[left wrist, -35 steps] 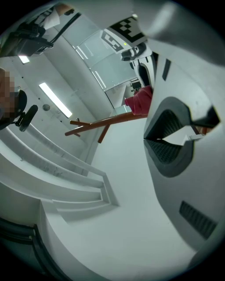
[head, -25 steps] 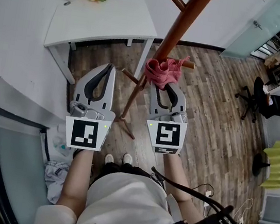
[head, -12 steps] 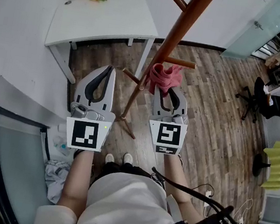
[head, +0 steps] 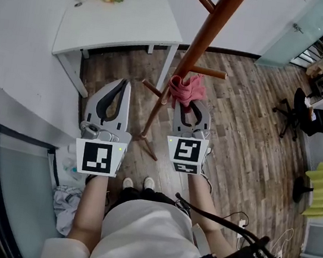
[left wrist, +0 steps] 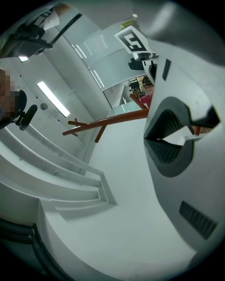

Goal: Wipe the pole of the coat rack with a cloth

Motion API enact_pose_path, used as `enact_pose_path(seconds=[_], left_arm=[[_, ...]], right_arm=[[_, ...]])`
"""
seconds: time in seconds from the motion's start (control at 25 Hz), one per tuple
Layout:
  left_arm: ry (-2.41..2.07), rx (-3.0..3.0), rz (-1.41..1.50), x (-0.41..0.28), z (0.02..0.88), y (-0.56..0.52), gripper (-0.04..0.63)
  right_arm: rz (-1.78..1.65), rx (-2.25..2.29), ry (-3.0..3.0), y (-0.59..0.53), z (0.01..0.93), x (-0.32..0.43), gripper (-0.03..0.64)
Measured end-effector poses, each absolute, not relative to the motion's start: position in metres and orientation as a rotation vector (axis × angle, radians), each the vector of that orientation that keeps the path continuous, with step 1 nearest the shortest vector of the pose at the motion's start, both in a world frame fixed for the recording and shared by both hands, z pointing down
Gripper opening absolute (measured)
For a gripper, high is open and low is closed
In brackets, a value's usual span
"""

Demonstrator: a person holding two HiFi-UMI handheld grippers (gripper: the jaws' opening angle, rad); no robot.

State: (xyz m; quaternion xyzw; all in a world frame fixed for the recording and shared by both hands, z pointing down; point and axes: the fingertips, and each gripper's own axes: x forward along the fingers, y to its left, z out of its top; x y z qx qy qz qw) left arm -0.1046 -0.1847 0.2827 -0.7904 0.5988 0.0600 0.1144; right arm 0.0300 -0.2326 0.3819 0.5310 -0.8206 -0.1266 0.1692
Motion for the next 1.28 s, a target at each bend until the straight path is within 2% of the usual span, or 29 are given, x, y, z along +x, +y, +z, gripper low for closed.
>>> enact_pose_path(seconds=[1.28], left_arm=[[1.768, -2.332, 0.171, -0.103, 0.292, -0.176, 0.014]], right_arm=[[-0.335, 1.38, -2.466, -0.194, 0.372, 0.015, 0.078]])
